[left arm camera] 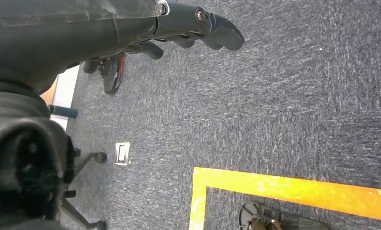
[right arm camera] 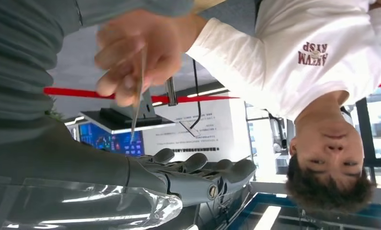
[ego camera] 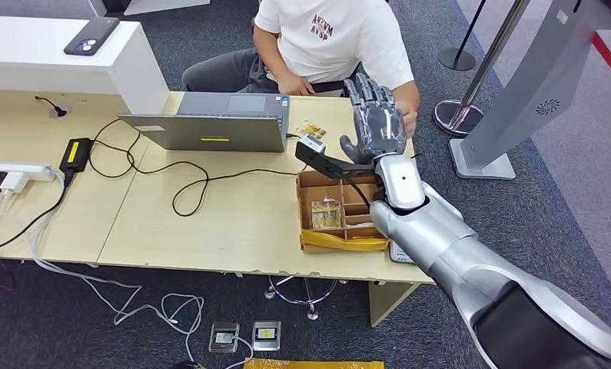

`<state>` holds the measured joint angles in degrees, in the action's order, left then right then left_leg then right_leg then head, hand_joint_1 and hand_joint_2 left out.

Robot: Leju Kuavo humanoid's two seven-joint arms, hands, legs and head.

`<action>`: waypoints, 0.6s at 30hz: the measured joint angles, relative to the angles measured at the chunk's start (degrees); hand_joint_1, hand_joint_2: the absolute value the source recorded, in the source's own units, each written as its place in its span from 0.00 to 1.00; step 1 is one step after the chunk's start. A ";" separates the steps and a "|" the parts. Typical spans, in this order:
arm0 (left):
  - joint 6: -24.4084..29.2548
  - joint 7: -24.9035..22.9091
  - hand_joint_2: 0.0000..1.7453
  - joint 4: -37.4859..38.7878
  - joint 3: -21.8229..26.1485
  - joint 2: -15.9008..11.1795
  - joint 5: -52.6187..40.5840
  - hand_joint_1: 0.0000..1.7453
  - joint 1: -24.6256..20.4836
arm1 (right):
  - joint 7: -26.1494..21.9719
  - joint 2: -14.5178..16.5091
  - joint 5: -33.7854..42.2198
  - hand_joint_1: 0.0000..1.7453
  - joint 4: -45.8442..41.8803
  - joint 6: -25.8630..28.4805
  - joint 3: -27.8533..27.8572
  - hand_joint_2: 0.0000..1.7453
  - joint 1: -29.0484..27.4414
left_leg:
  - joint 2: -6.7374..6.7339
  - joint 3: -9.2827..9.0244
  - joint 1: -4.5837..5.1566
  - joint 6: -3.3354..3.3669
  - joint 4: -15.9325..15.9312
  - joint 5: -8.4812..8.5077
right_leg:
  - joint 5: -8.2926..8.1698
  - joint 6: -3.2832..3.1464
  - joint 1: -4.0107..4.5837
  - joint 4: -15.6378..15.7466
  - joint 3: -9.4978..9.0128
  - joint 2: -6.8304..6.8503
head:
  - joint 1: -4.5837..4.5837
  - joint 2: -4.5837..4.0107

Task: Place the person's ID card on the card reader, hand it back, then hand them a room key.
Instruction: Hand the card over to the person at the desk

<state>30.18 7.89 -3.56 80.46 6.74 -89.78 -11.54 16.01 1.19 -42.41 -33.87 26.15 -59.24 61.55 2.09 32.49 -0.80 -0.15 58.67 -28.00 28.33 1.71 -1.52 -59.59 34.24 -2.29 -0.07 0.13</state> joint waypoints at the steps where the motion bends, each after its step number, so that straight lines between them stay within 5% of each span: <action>1: 0.12 0.14 0.00 0.00 0.01 -0.03 0.16 0.00 0.12 | -0.10 -0.19 0.78 0.00 -0.30 1.22 0.02 1.00 -0.37 | 0.00 0.00 0.00 0.00 0.00 0.00 | 0.00 0.00 0.00 0.00 0.00 0.00 | 0.01 0.01; 9: 1.67 1.92 0.00 0.00 0.84 -0.33 1.60 0.00 1.33 | 2.24 -4.77 3.78 0.00 -6.85 7.36 1.54 1.00 -4.51 | 0.00 -0.04 0.01 -0.01 0.01 -0.01 | 0.00 0.00 0.00 0.04 0.01 0.00 | 0.02 0.01; 14: 2.29 0.74 0.00 0.00 2.56 -0.90 1.39 0.00 2.34 | 7.64 -13.62 4.00 0.00 -16.00 10.18 6.95 1.00 -12.29 | 0.17 -0.09 0.01 0.01 0.03 -0.02 | 0.01 0.01 0.01 0.19 -0.13 0.16 | 0.01 0.00; 18: 2.45 -1.36 0.00 0.00 3.47 -1.51 0.88 0.00 2.89 | 7.62 -21.11 1.63 0.00 -22.85 10.44 16.44 1.00 -22.06 | 0.22 -0.10 -0.02 0.09 0.02 -0.09 | 0.00 0.02 0.05 0.36 -0.29 0.22 | 0.00 -0.01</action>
<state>32.64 6.53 -3.56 83.93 5.23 -88.89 -8.65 23.63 -19.92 -40.78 -56.72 36.59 -42.80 39.49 2.31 32.39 -0.82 -0.06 58.69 -28.10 28.33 1.73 -1.47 -59.23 33.95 -2.07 -0.07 0.12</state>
